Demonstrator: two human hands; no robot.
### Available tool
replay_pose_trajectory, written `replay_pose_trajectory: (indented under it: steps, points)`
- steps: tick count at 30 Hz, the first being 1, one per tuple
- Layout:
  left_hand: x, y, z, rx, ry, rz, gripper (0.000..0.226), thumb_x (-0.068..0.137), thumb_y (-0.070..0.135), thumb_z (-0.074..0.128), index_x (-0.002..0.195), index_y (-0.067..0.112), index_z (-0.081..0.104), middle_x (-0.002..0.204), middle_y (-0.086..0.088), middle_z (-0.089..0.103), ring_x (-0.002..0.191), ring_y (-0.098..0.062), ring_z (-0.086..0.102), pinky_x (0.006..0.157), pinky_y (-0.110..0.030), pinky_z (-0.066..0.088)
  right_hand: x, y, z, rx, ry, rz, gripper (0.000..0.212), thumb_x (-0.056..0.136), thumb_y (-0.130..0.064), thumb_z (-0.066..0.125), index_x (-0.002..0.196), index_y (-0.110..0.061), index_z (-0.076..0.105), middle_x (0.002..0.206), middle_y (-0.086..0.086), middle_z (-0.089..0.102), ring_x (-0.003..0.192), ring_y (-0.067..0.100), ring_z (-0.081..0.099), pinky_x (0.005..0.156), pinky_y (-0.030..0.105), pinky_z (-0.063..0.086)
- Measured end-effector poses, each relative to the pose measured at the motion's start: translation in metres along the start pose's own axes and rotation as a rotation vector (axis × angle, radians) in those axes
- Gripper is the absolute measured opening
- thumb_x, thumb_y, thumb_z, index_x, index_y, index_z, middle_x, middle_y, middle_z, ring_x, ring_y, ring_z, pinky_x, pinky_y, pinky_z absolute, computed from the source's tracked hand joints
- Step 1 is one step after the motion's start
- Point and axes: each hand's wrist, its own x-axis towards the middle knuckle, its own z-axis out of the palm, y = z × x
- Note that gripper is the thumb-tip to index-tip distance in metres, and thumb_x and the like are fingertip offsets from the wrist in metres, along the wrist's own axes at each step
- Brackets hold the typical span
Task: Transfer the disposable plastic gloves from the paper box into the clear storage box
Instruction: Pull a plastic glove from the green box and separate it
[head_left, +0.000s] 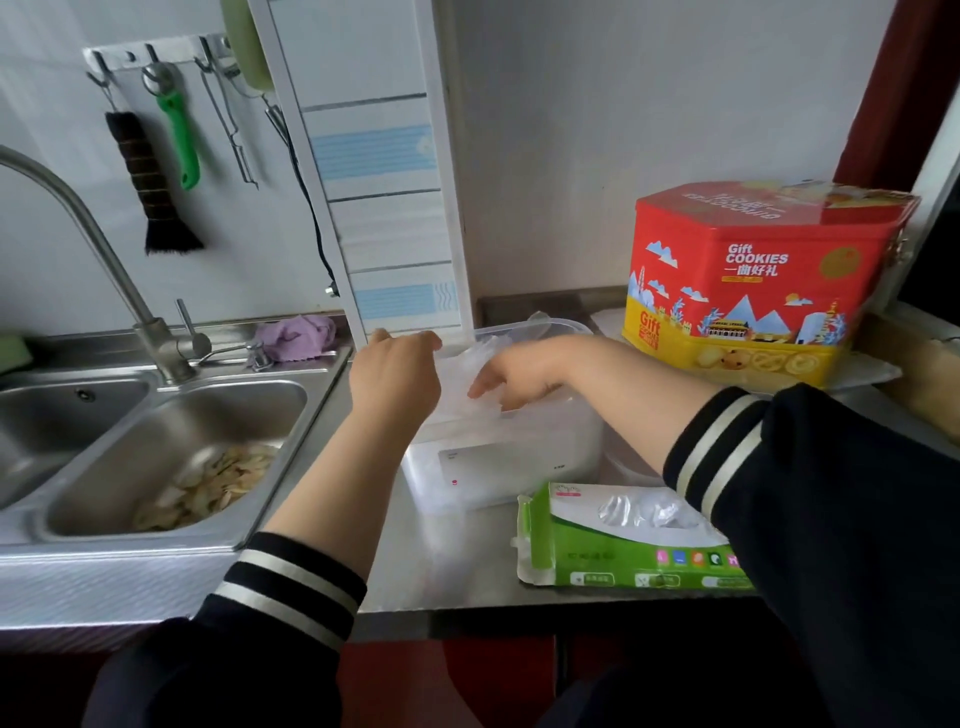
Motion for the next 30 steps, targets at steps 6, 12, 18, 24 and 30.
replay_pose_trajectory:
  steps: [6, 12, 18, 24, 30]
  points:
    - [0.007, 0.009, -0.01, -0.113, -0.168, 0.323, 0.027, 0.091, 0.012, 0.053, 0.099, 0.034, 0.066, 0.105, 0.008, 0.063, 0.1, -0.019, 0.056, 0.088, -0.035, 0.048, -0.002, -0.003, 0.006, -0.117, -0.083, -0.002, 0.048, 0.098, -0.009, 0.042, 0.143, -0.024, 0.044, 0.147, -0.002, 0.043, 0.134, 0.021, 0.04, 0.106, 0.028, 0.03]
    - [0.019, 0.012, -0.001, 0.213, -0.556, 0.334, 0.033, 0.095, 0.017, 0.051, 0.122, 0.033, 0.062, 0.123, 0.008, 0.061, 0.108, -0.016, 0.055, 0.094, -0.028, 0.042, -0.01, 0.008, 0.0, -0.02, 0.042, -0.012, 0.044, 0.096, -0.016, 0.056, 0.139, -0.023, 0.05, 0.143, -0.001, 0.05, 0.129, 0.018, 0.048, 0.107, 0.029, 0.038]
    - [0.02, 0.009, -0.009, 0.115, -0.537, 0.303, 0.026, 0.089, 0.018, 0.059, 0.112, 0.027, 0.068, 0.12, 0.007, 0.064, 0.11, -0.019, 0.057, 0.1, -0.036, 0.045, -0.054, 0.027, -0.015, 0.12, 0.334, -0.046, 0.038, 0.086, -0.028, 0.072, 0.122, -0.021, 0.065, 0.119, -0.006, 0.066, 0.106, 0.011, 0.061, 0.092, 0.027, 0.048]
    - [0.005, 0.011, -0.028, -0.138, -0.311, 0.244, 0.007, 0.089, 0.026, 0.065, 0.09, 0.03, 0.072, 0.088, 0.012, 0.063, 0.101, -0.018, 0.057, 0.093, -0.037, 0.048, -0.107, 0.053, 0.006, 0.477, 0.72, -0.108, 0.004, 0.085, -0.021, 0.072, 0.089, -0.023, 0.073, 0.083, -0.012, 0.07, 0.078, 0.0, 0.062, 0.079, 0.027, 0.051]
    - [-0.012, 0.015, -0.017, -0.116, -0.133, 0.294, 0.006, 0.085, 0.031, 0.071, 0.087, 0.03, 0.066, 0.079, 0.01, 0.048, 0.093, -0.022, 0.05, 0.087, -0.037, 0.045, -0.14, 0.057, 0.042, 0.563, 0.814, -0.144, 0.005, 0.086, -0.018, 0.071, 0.086, -0.023, 0.071, 0.081, -0.012, 0.068, 0.072, -0.005, 0.058, 0.07, 0.01, 0.045]
